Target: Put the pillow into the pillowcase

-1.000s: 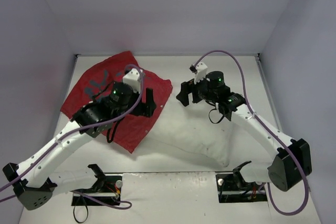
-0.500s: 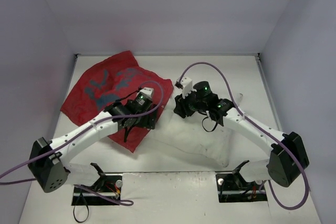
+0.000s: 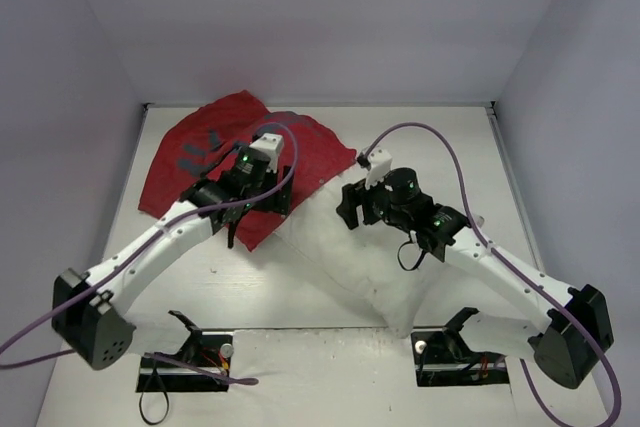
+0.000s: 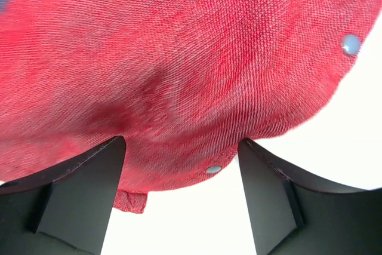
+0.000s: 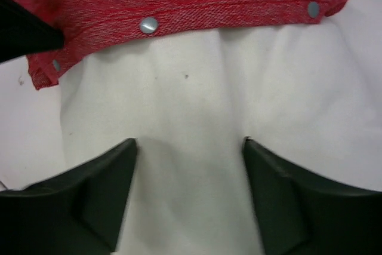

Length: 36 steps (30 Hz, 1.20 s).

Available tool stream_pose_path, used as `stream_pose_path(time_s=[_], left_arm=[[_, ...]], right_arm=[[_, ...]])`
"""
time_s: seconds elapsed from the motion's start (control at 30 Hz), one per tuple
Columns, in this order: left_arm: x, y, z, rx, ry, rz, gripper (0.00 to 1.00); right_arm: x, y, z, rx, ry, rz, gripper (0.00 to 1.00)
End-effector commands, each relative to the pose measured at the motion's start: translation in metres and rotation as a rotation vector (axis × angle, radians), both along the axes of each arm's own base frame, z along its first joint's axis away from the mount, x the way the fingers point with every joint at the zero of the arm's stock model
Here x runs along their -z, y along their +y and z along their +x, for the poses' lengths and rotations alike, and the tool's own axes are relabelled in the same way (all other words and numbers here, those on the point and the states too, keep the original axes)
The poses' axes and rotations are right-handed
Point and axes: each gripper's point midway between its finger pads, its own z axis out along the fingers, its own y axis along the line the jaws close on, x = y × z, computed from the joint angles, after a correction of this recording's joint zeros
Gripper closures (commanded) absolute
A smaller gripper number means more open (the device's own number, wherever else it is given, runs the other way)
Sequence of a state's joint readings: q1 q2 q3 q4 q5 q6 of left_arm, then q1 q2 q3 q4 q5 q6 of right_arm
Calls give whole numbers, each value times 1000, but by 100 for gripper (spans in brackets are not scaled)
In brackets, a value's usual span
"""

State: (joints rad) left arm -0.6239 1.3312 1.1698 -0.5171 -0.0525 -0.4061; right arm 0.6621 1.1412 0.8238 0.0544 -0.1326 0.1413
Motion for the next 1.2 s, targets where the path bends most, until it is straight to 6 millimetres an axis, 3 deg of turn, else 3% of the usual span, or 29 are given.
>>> stream_pose_path(time_s=[0.0, 0.03, 0.07, 0.13, 0.2, 0.37, 0.47, 0.67, 0.9, 1.0, 1.03, 1.1, 1.17], left_arm=[[-33, 17, -6, 19, -145, -29, 28], [-38, 20, -10, 17, -153, -33, 28], [-21, 26, -18, 20, -121, -10, 28], [-12, 35, -30, 11, -108, -1, 28], [11, 41, -39, 9, -65, 23, 28], [52, 43, -45, -3, 46, 78, 28], [65, 44, -44, -24, 84, 96, 28], [79, 57, -32, -156, 78, 152, 28], [77, 59, -12, -261, 2, 129, 28], [80, 55, -8, -262, -16, 108, 43], [80, 54, -7, -262, -16, 105, 69], [78, 50, -10, -242, -9, 89, 97], [62, 47, -14, -228, -30, 47, 100]], right_arm=[[-11, 11, -11, -90, -58, -9, 24], [-13, 12, -10, -100, -70, -15, 20], [-19, 12, -10, -109, -93, -14, 17], [-33, 14, -7, -130, -137, -16, 11], [-36, 18, -4, -162, -162, -37, 9], [-26, 33, 4, -213, -132, -59, 9], [-26, 37, 7, -221, -127, -59, 9], [-27, 37, 7, -226, -134, -63, 8], [-22, 37, 5, -229, -119, -61, 8], [-24, 38, 5, -231, -123, -55, 8], [-25, 38, 4, -236, -122, -52, 8], [-32, 40, 2, -253, -140, -44, 12], [-39, 47, -8, -289, -171, -47, 22]])
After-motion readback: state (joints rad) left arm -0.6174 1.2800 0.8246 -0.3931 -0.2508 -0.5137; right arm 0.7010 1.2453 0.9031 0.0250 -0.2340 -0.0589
